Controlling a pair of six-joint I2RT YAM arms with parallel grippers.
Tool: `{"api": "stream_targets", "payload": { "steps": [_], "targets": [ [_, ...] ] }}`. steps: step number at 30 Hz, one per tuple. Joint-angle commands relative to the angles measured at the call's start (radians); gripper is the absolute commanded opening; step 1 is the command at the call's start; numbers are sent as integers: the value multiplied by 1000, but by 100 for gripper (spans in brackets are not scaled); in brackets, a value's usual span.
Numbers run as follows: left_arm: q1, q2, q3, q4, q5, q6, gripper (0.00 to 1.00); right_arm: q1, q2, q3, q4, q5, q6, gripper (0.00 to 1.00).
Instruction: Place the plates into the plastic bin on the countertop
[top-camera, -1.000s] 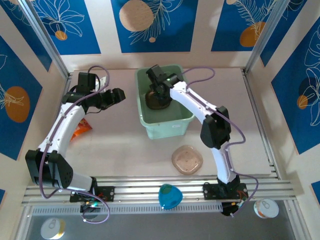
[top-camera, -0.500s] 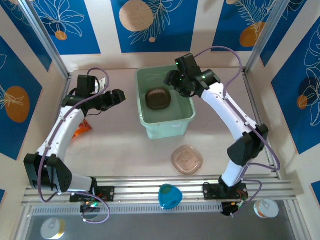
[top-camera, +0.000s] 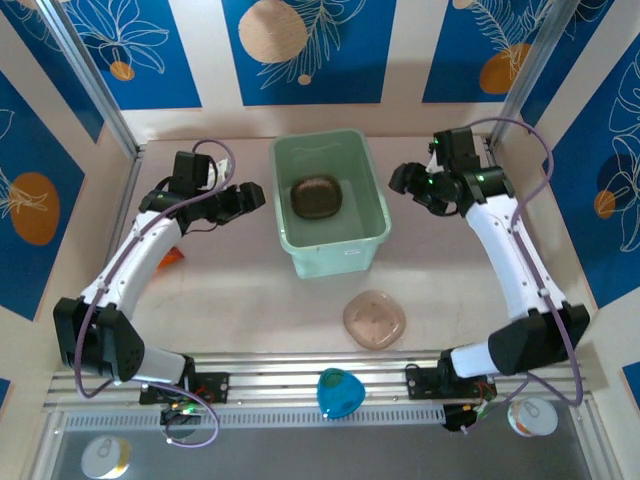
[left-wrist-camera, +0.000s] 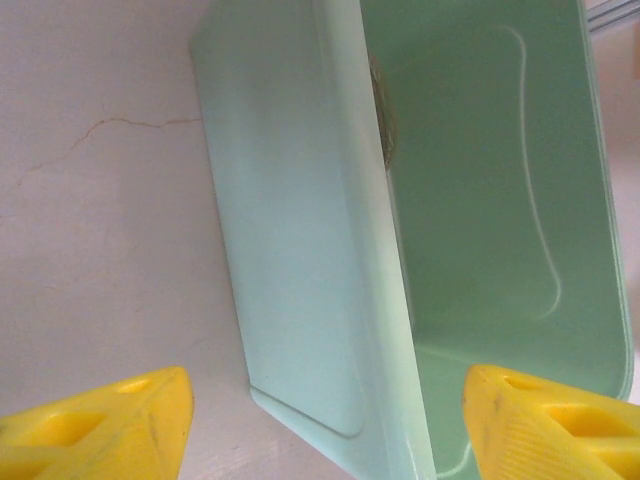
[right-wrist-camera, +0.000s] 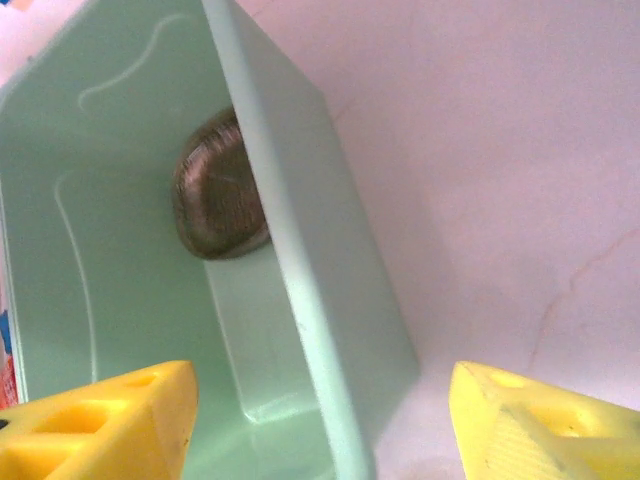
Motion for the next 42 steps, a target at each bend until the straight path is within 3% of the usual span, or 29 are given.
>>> {"api": "stream_targets", "payload": {
  "steps": [1,8,23,30,42],
  "targets": [
    [-24,25,20,26,-29,-22,71,-37,-69,-109,-59,-79,-68,68],
    [-70,57,57,21,-64,-26,71,-94,-169,-309,-42,-138,-73,67],
    [-83,65,66,3,-92,-1,71,-53,-241,-585,-1,-173,62,64],
    [-82,79,54,4,-79,18,71,63,-215,-639,1,-52,84,66],
    [-58,100,63,-9,-54,55,72,205,-22,-718,113,-97,102,68]
  ]
}}
